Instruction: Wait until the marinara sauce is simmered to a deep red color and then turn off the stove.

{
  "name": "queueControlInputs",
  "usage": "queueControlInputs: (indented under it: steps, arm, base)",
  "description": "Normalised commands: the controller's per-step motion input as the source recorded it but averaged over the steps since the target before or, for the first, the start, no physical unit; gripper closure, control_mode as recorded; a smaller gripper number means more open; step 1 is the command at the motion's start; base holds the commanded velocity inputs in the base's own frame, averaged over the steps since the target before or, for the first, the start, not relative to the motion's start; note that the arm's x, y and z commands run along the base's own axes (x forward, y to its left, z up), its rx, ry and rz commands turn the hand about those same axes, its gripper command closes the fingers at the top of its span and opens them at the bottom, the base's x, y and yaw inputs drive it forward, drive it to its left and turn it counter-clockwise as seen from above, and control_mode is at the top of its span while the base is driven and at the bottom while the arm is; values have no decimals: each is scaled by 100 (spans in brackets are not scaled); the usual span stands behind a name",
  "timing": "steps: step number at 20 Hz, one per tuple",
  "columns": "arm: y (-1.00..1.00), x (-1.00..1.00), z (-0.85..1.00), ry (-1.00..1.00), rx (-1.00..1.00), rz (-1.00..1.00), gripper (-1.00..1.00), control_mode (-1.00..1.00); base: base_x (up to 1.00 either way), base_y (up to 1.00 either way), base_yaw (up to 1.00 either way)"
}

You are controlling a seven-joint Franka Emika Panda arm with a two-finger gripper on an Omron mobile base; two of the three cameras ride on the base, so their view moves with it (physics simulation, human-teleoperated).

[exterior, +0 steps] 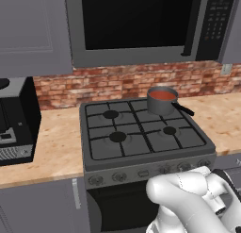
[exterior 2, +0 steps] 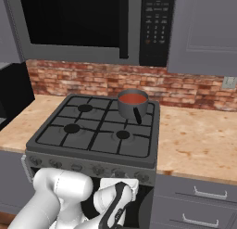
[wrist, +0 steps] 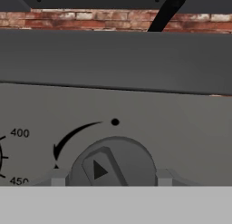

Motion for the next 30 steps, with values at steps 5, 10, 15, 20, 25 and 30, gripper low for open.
queueControlInputs:
  steps: [5,10,15,20,25,30]
  arm:
    - [0,0,0,0,0,0,100,-100]
    - [0,0,0,0,0,0,100,-100]
    - [0,0,0,0,0,0,100,-100]
    - [0,0,0,0,0,0,100,-100]
    - [0,0,0,0,0,0,100,-100]
    - [0,0,0,0,0,0,100,-100]
  base:
    - [0,0,0]
    - [0,0,0]
    - [0,0,0]
    - [0,0,0]
    - [0,0,0]
    - [0,0,0]
